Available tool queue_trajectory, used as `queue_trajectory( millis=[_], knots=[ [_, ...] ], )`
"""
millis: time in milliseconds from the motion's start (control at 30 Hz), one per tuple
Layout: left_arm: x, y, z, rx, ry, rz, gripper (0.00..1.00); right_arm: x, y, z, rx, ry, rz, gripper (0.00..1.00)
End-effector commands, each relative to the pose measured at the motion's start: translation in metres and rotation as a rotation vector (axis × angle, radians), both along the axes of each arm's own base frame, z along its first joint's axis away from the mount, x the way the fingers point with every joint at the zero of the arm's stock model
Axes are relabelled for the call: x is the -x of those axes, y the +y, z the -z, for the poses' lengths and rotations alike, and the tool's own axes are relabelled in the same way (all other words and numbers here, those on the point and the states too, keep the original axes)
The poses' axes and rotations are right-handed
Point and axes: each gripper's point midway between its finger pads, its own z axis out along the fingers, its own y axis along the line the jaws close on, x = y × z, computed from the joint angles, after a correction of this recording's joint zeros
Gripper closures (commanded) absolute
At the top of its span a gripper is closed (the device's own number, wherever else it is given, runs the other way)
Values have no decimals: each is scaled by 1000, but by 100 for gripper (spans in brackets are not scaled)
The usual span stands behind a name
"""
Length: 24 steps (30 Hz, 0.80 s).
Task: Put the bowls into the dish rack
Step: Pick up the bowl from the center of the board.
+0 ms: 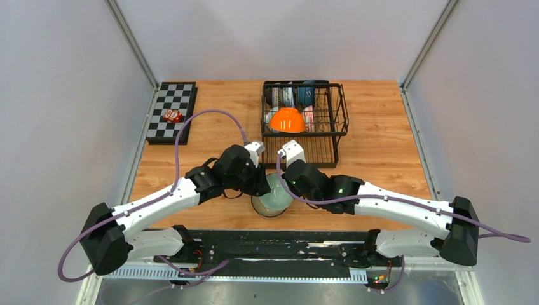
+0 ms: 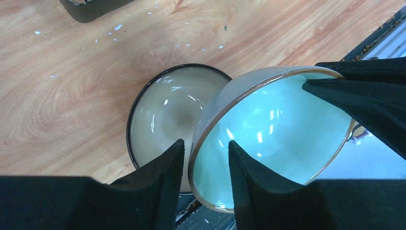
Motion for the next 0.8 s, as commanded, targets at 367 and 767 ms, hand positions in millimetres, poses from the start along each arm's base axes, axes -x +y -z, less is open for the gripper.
queue_trajectory(
  millis=[367,767],
  knots=[
    [6,-7,-7,75,13,4,90,-4,14,-57,-140,-91,-1,97],
    [-3,-4,-26,122,-54,-51,100,2,10,-56,-166,-79,-11,92]
  ],
)
